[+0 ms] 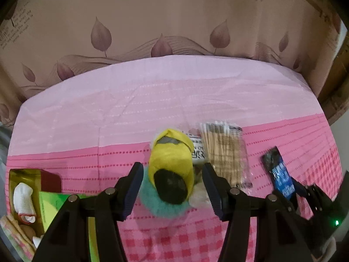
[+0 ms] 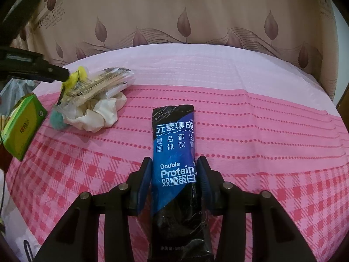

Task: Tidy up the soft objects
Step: 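Grasp the yellow-and-black puff with the left tool, then carry the yellow puff into the gold tin and open the left tool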

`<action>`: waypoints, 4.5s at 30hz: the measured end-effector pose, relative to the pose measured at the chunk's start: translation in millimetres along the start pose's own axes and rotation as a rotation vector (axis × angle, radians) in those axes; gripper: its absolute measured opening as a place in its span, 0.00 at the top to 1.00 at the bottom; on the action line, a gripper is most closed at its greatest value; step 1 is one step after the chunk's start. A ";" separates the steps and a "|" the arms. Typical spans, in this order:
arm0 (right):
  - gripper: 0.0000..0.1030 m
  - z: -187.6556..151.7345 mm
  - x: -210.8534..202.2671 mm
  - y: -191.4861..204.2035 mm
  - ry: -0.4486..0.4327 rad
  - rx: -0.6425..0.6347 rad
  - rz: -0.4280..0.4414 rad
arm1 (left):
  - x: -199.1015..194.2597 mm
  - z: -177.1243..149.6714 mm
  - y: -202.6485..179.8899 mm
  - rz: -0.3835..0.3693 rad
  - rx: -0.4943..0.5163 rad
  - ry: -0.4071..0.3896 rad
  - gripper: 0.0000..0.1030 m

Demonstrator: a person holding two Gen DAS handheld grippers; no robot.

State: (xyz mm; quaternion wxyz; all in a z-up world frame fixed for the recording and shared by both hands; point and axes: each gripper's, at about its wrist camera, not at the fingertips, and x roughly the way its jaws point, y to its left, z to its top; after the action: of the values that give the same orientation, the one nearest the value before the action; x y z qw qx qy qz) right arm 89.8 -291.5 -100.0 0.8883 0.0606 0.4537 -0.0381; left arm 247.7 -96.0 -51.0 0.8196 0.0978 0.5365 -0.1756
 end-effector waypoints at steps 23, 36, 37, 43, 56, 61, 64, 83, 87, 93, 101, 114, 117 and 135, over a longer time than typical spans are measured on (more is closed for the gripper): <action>0.59 -0.5 0.9 -2.7 -0.002 0.013 0.014 | 36.5 -1.4 12.6 -0.051 -0.100 0.029 0.65; 0.57 -0.3 1.1 -0.5 -0.001 0.005 0.011 | -2.8 -16.4 0.1 -0.059 -0.083 -0.005 0.65; 0.57 -0.6 0.7 -0.7 -0.001 0.005 0.010 | -5.9 -17.1 -0.4 -0.059 -0.085 -0.007 0.65; 0.57 0.5 1.7 0.9 -0.001 0.007 0.008 | -26.9 -27.1 6.4 -0.045 -0.099 -0.012 0.65; 0.57 0.5 1.6 1.3 -0.001 0.003 0.005 | -87.5 -53.4 50.6 0.051 -0.120 -0.076 0.65; 0.57 0.5 2.1 1.2 0.000 0.003 0.004 | -103.1 -59.7 79.9 0.117 -0.138 -0.100 0.65; 0.57 0.4 2.0 1.4 0.000 0.003 0.003 | -107.4 -62.2 99.2 0.157 -0.157 -0.103 0.65; 0.57 0.0 2.6 1.4 0.000 -0.005 -0.003 | -77.5 -71.2 213.4 0.279 -0.307 -0.031 0.65; 0.57 -0.3 2.1 3.1 0.001 -0.006 -0.006 | -67.2 -72.1 226.8 0.274 -0.321 -0.016 0.65; 0.57 -0.4 2.3 2.2 0.002 -0.010 -0.011 | -48.9 -74.9 230.6 0.258 -0.320 0.013 0.65; 0.57 0.2 2.9 2.4 0.003 -0.013 -0.015 | -26.8 -81.4 227.8 0.267 -0.318 0.055 0.62; 0.57 0.4 3.6 3.4 0.004 -0.014 -0.016 | -22.6 -86.7 227.8 0.291 -0.323 0.077 0.53; 0.57 0.4 3.9 3.2 0.005 -0.016 -0.017 | -27.0 -88.1 223.9 0.306 -0.314 0.072 0.53; 0.58 -1.8 1.4 -1.8 0.006 -0.025 -0.030 | -125.1 -132.7 176.4 0.474 -0.224 -0.173 0.52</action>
State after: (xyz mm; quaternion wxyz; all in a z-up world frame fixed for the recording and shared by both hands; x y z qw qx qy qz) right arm 89.0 -293.0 -102.3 0.8869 0.0428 0.4578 -0.0454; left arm 159.5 135.3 4.6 0.8864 0.1139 0.4426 0.0736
